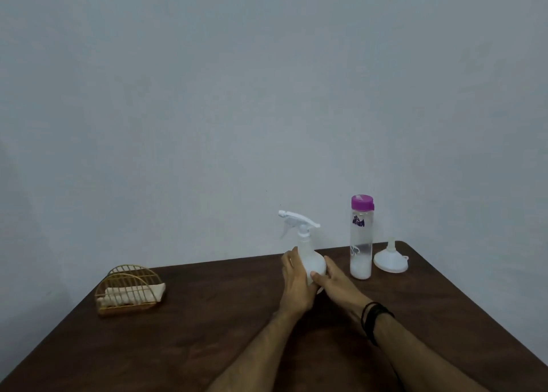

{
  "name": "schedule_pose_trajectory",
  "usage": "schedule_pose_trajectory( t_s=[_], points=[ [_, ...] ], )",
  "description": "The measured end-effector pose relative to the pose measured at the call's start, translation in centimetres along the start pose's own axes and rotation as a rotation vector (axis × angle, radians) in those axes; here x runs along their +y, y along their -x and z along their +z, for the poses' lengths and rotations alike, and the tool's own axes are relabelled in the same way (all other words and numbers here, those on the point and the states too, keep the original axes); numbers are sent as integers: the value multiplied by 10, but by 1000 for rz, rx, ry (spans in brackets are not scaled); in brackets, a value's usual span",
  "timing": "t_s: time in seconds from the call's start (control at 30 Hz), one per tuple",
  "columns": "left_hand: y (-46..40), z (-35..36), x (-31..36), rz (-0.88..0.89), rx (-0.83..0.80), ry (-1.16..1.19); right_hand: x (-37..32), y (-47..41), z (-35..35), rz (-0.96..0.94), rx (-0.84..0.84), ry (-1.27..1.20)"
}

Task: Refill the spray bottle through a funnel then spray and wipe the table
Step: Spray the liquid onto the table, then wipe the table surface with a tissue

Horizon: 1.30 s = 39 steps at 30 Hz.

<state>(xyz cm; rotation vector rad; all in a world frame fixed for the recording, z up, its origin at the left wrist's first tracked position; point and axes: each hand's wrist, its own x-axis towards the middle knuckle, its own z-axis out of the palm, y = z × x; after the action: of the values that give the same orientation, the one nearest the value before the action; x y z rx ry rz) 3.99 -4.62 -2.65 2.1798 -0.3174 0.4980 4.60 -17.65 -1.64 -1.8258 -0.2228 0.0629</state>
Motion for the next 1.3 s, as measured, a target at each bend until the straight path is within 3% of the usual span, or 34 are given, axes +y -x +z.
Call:
schedule_pose_trajectory(
  t_s=[0.2,0.3,0.37,0.43,0.5,0.63,0.73,0.9,1.3],
  points=[
    [-8,-3,-6,-56,-80,-25,4,-3,11,4,89,25],
    [5,-30,-12,-97,-194,-79,-2,11,27,-42,322,195],
    [23,-56,-23,-141,-270,-188,-9,29,44,-162,512,382],
    [43,-84,-37,-199,-298,-318,-21,48,63,-295,594,464],
    [65,-117,-52,-245,-292,-402,-33,59,84,-402,514,463],
    [103,-179,-79,-301,-245,-542,-59,56,126,-344,-15,477],
    [129,-222,-96,-346,-233,-617,-73,46,166,-342,-251,625],
    [154,-251,-117,-422,-199,-674,-90,18,226,-356,-325,657],
    [148,-246,-131,-456,-136,-622,-102,-70,314,-388,-278,723]
  ],
)
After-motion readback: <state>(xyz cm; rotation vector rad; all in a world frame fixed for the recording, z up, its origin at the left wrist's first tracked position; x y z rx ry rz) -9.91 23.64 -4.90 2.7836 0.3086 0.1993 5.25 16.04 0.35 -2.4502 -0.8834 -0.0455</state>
